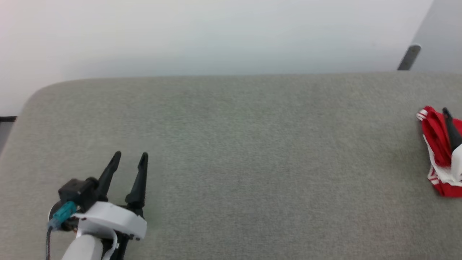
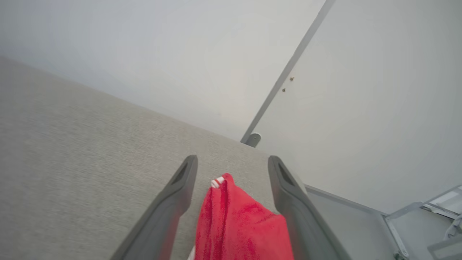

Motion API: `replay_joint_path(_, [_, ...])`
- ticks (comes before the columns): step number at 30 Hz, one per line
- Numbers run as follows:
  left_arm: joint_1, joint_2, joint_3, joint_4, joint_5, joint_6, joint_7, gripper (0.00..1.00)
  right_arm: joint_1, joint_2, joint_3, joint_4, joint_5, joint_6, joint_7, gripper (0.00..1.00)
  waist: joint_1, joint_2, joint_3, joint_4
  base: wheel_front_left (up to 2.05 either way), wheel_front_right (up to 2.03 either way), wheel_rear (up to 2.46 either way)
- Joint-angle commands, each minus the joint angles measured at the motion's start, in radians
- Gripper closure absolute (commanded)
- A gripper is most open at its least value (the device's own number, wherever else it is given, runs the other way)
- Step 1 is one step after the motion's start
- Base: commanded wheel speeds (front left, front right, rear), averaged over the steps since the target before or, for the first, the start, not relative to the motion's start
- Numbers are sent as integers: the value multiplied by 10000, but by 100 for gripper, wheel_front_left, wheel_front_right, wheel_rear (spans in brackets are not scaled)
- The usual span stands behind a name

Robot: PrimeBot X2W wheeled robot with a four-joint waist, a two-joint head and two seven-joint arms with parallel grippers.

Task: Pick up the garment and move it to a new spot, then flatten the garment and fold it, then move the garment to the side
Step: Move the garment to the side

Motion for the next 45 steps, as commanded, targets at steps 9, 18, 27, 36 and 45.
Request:
replay_joint_path(9, [877, 143, 413, -160, -141, 287, 2, 0, 2179, 931, -1710, -1929, -710, -15, -49, 0, 0, 0, -957, 818, 0, 0, 0])
replay_joint_path(18, [1352, 276, 761, -384, 77, 364, 2, 0, 3870, 1933, -3061, -3286, -1399, -15, -51, 0, 0, 0, -1167, 910, 0, 0, 0])
replay_joint_path(27, [1831, 345, 1028, -585, 378, 327, 2, 0, 4930, 2848, -3655, -4269, -1870, -15, -50, 0, 0, 0, -1217, 907, 0, 0, 0])
replay_joint_path(36, [2098, 219, 1288, -610, 394, 238, 2, 0, 5817, 3542, -3896, -5186, -2043, -15, -50, 0, 0, 0, -1268, 1037, 0, 0, 0])
replay_joint_path(45, [2370, 56, 1676, -740, 417, 120, 4, 0, 6675, 4151, -4079, -6287, -2220, -15, -51, 0, 0, 0, -1251, 1106, 0, 0, 0])
